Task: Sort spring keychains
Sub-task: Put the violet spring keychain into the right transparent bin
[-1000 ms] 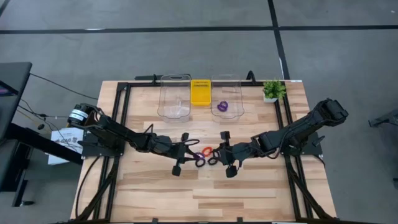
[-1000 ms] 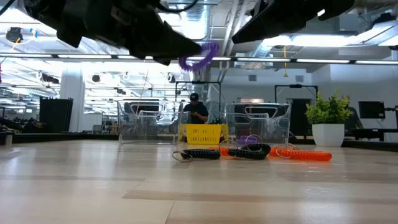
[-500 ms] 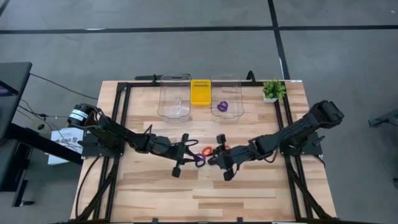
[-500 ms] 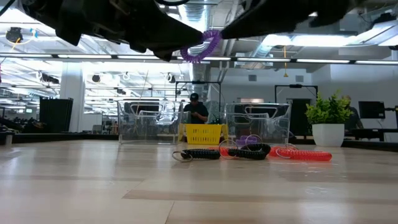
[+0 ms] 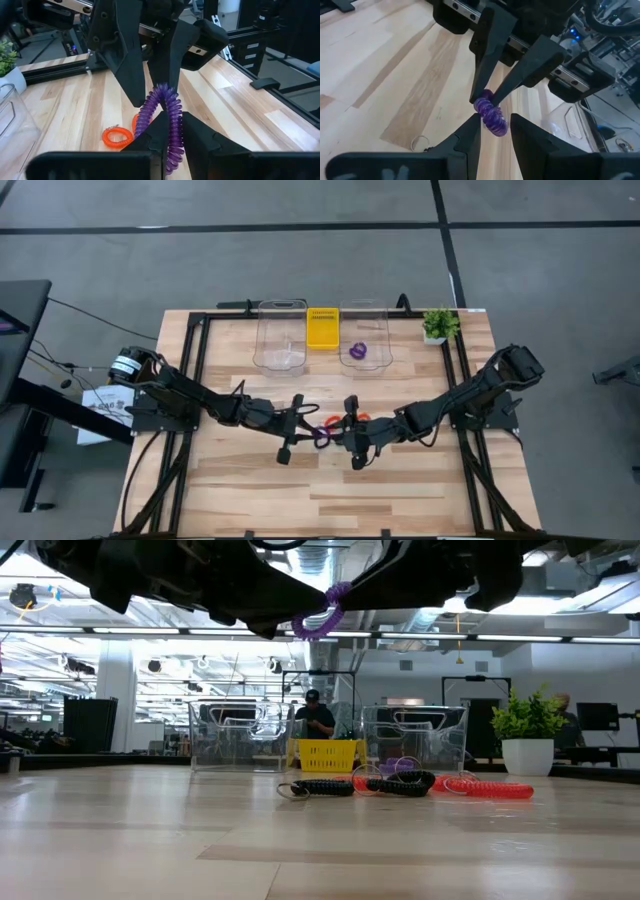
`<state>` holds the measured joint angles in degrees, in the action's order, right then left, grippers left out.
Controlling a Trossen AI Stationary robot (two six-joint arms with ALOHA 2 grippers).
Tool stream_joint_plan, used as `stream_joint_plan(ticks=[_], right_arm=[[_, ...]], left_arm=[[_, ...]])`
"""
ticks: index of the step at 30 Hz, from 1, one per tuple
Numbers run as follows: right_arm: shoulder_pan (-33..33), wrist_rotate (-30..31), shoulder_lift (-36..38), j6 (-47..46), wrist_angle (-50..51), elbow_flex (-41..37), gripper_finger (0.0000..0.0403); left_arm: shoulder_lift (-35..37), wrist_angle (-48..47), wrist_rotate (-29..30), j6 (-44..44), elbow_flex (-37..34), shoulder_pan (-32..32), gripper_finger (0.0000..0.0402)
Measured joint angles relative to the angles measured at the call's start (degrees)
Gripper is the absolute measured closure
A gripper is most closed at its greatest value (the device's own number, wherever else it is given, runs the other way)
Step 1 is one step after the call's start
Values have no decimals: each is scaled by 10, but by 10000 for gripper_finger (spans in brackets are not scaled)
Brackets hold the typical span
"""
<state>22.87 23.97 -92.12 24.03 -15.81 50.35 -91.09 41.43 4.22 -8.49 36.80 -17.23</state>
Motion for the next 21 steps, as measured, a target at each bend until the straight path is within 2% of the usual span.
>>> stream_joint_plan(ticks=[9,12,17,21], right_arm=[[0,-15,0,0,-1,0,309],[0,-16,0,-1,-1,0,330],[0,-17,0,-1,3,0,390],[-2,-17,1,-12,3,0,380]], left_arm=[[0,0,0,0,0,0,356],[0,0,1,0,0,0,356],[0,-2,0,0,0,0,355],[0,-2,0,0,0,0,355]])
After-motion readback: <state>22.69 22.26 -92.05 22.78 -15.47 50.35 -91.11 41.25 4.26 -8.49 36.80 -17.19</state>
